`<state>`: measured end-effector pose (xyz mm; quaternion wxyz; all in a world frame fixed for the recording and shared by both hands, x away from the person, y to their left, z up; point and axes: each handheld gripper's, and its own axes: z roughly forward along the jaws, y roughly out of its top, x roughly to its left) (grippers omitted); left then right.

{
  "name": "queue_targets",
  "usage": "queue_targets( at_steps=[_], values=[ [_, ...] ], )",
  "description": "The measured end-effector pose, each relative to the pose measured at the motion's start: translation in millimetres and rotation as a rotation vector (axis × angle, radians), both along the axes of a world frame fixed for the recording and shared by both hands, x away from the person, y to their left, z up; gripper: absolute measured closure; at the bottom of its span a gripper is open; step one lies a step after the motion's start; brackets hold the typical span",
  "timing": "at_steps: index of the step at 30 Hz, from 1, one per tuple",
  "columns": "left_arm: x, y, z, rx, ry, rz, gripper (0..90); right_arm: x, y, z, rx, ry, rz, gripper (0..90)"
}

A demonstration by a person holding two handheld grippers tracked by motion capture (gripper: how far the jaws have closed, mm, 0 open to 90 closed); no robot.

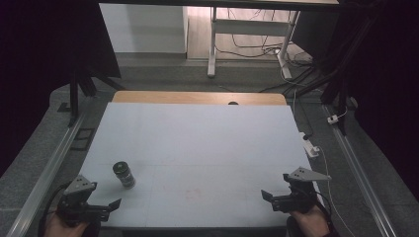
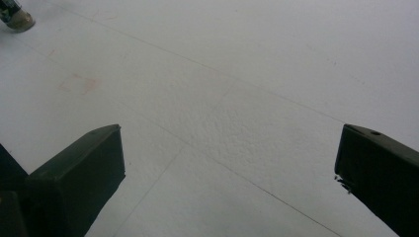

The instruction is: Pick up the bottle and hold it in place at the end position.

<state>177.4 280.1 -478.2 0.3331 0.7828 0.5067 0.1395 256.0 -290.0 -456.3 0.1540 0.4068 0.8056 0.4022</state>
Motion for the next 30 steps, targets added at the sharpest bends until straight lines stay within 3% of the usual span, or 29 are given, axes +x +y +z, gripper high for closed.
queue_targets(
  at_steps=[11,19,24,30],
  values=[
    [1.0,0.0,-0.3,0.004,0.018,0.001,0.0,3.0,0.4,-1.1,0.007,0.038,0.026,0.0],
    [1.7,5.2,-0.4,-0.04,0.036,0.009,0.0,3.3,1.9,-1.5,-0.003,0.045,0.042,0.0],
    [1.7,5.7,0.0,-0.029,0.022,0.002,0.0,3.4,2.5,-1.6,-0.011,0.048,0.051,0.0],
    [3.8,7.9,0.3,-0.046,-0.002,-0.023,0.0,3.5,3.5,-2.0,-0.016,0.053,0.057,0.0]
  ],
)
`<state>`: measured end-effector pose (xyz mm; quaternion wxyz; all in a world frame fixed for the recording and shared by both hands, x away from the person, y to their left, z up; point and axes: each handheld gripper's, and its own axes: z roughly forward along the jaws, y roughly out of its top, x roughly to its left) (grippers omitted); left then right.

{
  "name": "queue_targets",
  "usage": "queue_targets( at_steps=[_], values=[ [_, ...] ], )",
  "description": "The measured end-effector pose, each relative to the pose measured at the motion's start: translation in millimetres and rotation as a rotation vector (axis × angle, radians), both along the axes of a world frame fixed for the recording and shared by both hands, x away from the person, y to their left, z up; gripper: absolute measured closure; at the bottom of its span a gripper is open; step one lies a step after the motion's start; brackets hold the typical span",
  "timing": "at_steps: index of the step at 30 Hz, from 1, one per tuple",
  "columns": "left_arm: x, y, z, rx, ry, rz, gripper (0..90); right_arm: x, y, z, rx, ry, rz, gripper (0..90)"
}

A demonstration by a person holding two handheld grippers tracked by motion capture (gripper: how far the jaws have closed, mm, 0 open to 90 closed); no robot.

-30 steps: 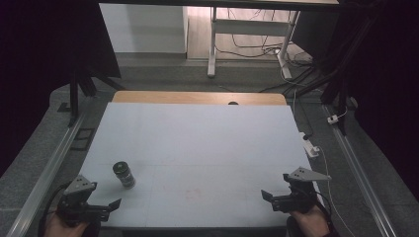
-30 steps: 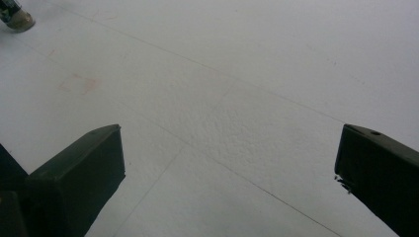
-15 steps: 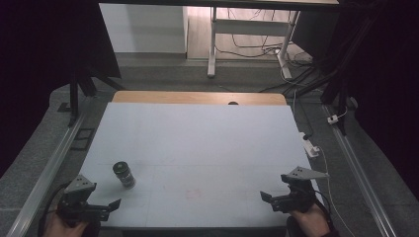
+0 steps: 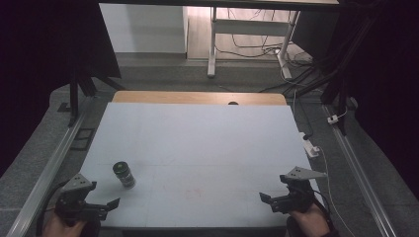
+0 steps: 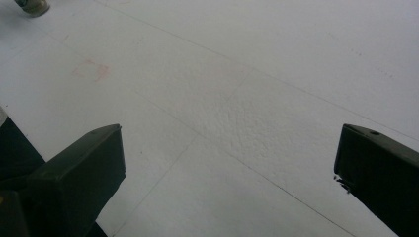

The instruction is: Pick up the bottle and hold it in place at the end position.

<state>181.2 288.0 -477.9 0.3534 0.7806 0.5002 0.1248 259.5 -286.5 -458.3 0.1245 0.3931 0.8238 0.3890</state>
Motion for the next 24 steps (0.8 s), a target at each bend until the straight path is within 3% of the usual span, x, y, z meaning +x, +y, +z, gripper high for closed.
queue_targets(
  at_steps=[8,20,24],
  values=[
    [4.1,1.3,-0.8,-0.02,0.013,-0.025,0.0,0.2,0.7,-0.3,-0.004,0.0,0.003,0.0],
    [14.5,-3.7,-0.7,-0.04,-0.006,-0.075,0.9,0.5,1.1,-0.5,-0.012,0.002,0.009,0.0],
    [20.1,-5.4,-1.4,-0.04,-0.014,-0.07,1.3,0.6,1.3,-0.6,-0.012,0.003,0.008,0.0]
  ],
)
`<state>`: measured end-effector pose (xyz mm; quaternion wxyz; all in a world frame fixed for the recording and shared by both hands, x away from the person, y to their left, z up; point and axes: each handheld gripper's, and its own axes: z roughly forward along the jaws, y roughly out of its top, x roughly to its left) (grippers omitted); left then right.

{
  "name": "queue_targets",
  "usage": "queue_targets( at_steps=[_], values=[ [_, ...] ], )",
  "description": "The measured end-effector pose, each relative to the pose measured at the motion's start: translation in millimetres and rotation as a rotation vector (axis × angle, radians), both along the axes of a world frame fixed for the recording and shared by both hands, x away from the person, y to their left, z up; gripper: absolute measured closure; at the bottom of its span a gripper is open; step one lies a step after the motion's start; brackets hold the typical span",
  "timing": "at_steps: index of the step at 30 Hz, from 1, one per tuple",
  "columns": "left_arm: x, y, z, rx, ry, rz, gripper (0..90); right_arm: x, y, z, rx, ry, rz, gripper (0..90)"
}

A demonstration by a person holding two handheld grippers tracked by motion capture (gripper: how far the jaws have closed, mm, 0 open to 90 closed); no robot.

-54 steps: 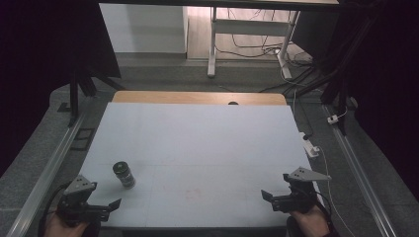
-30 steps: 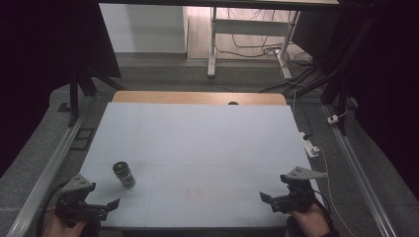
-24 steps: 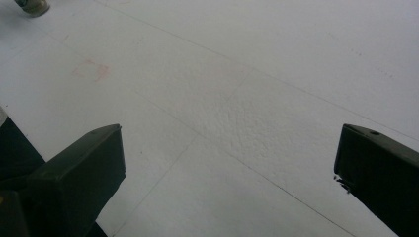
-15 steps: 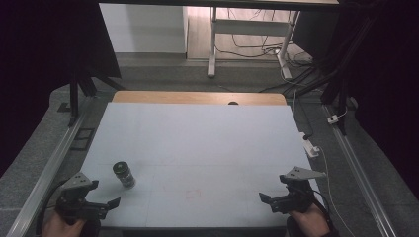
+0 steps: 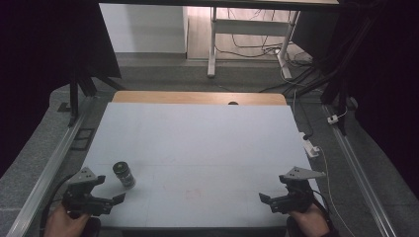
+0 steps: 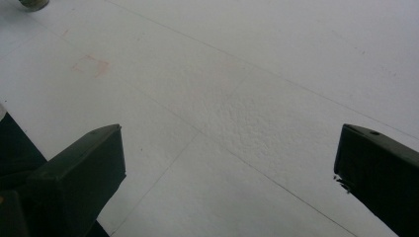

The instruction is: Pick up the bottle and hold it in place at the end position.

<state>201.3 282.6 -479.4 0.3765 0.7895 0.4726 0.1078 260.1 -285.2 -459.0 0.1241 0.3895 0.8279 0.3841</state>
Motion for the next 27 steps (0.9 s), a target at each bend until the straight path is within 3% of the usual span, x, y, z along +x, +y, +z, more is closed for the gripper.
queue_targets(
  at_steps=[11,16,21,27],
  values=[
    [13.3,-1.4,-1.3,-0.007,-0.028,0.012,0.1,0.1,0.7,-0.1,-0.002,0.005,0.001,0.0],
    [22.1,-2.6,-2.0,-0.001,-0.007,0.009,0.9,0.1,1.0,-0.1,-0.007,0.004,0.001,0.0],
    [29.8,-5.9,-5.2,0.03,-0.006,0.004,0.8,0.2,1.1,-0.1,-0.009,0.004,0.003,0.0],
    [38.6,-6.5,-10.1,0.024,0.005,-0.009,0.0,0.2,1.6,-0.3,-0.012,0.006,0.005,0.0]
  ],
)
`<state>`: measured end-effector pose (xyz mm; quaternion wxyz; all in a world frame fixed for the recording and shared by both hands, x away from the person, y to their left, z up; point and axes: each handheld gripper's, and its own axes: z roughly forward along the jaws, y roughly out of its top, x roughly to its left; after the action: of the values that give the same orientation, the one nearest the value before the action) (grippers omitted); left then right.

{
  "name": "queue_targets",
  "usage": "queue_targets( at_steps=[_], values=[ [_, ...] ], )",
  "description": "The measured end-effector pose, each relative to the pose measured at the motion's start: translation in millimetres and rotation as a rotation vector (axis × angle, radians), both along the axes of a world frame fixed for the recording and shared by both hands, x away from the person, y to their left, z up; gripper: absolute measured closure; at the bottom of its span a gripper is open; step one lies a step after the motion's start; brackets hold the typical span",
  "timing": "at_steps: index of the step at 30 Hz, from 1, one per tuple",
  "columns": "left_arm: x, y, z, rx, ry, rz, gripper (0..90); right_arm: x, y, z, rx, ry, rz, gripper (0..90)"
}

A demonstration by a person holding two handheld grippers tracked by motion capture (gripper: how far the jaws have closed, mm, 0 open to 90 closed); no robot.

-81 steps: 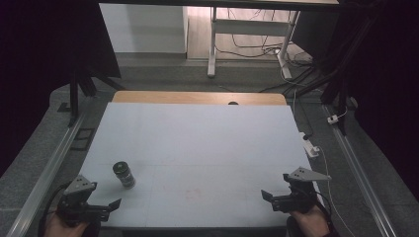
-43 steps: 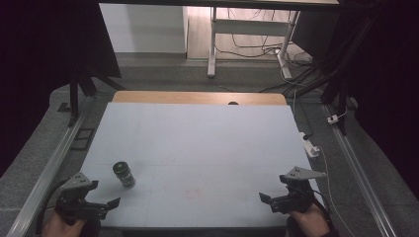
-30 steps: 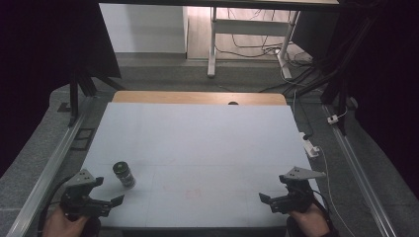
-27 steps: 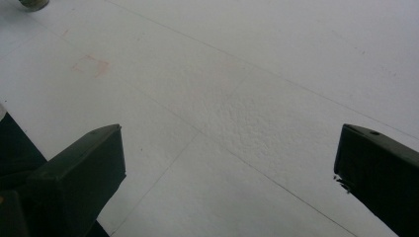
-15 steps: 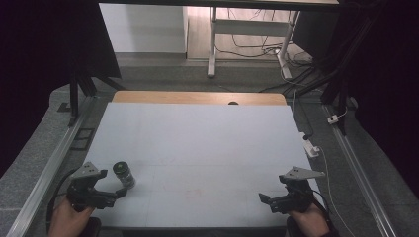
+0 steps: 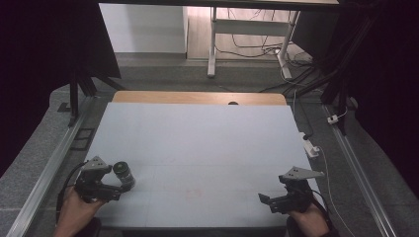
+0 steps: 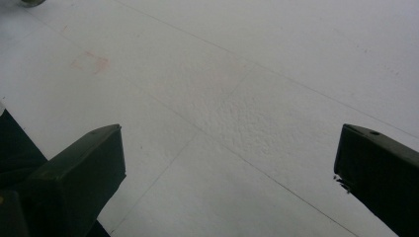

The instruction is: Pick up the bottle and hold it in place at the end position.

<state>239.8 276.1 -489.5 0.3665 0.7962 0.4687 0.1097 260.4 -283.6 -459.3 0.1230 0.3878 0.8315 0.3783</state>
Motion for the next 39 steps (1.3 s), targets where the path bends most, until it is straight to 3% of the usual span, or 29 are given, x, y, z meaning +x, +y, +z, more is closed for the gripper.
queue_targets(
  at_steps=[4,10,14,17,21,27,39],
  values=[
    [6.1,-0.1,-5.3,0.014,0.007,-0.042,0.0,0.1,0.2,-0.1,-0.001,0.0,0.001,0.0],
    [14.5,-0.9,-11.7,0.038,0.009,-0.059,0.0,0.1,0.3,-0.1,-0.003,0.0,0.002,0.0],
    [18.4,0.3,-15.8,0.045,0.034,-0.073,0.0,-0.1,0.4,-0.1,-0.003,0.0,0.002,0.0],
    [20.1,-0.7,-17.9,0.079,0.037,-0.082,2.6,-0.3,0.6,0.0,-0.003,-0.001,0.004,0.0],
    [21.6,-1.7,-20.2,0.132,0.04,-0.082,8.8,-0.4,0.6,0.1,-0.004,-0.001,0.005,0.0],
    [20.8,1.8,-19.7,0.127,0.023,-0.093,30.4,-0.4,0.8,0.0,-0.005,-0.003,0.007,0.0],
    [19.9,-2.0,-18.9,0.172,0.01,-0.134,52.7,-0.4,0.9,0.0,-0.006,-0.002,0.006,0.0]
  ],
)
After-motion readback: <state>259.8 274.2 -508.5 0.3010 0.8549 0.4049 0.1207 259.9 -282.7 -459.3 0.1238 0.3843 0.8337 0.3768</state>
